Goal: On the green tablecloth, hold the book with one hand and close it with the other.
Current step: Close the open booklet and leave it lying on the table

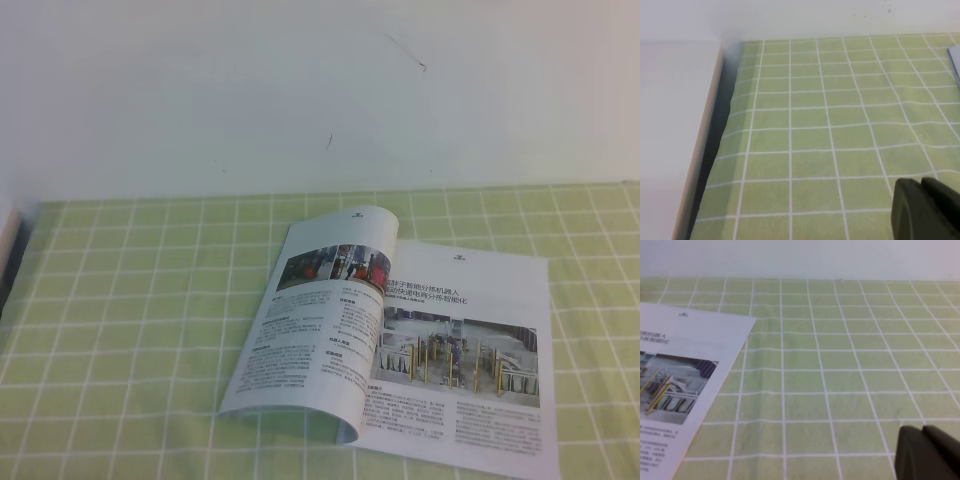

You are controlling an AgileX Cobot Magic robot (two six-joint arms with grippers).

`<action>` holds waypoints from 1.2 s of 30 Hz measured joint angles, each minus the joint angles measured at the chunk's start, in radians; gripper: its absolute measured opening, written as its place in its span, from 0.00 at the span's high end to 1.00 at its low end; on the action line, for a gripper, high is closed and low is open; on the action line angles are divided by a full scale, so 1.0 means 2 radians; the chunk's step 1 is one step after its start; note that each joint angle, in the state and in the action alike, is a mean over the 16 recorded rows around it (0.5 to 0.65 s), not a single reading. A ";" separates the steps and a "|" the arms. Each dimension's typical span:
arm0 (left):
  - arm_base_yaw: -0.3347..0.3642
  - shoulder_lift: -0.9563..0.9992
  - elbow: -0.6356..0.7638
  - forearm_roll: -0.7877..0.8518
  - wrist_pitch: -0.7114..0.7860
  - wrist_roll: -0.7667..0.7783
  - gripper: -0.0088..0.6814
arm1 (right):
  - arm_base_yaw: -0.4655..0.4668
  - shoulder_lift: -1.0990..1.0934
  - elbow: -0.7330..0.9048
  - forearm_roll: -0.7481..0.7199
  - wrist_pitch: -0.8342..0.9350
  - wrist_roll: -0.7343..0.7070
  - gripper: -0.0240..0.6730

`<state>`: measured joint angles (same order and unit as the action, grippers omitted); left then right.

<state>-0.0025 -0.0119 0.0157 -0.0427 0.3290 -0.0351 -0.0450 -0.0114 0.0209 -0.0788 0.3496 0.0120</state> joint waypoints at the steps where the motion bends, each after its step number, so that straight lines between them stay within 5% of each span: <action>1: 0.000 0.000 0.000 0.000 0.000 0.000 0.99 | 0.000 0.000 0.000 0.000 0.000 0.000 0.97; 11: 0.000 0.000 0.002 0.000 -0.083 0.000 0.99 | 0.000 0.000 0.002 0.000 -0.067 0.000 0.97; 28: 0.000 -0.001 0.003 0.000 -0.548 0.000 0.99 | 0.000 0.000 0.004 -0.005 -0.445 -0.001 0.97; 36: 0.000 -0.001 0.002 -0.004 -0.615 -0.007 0.99 | 0.000 0.002 -0.033 -0.005 -0.424 -0.004 0.97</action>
<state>-0.0025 -0.0144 0.0196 -0.0504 -0.9010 -0.0496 -0.0450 -0.0077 -0.0455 -0.0898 -0.4981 0.0034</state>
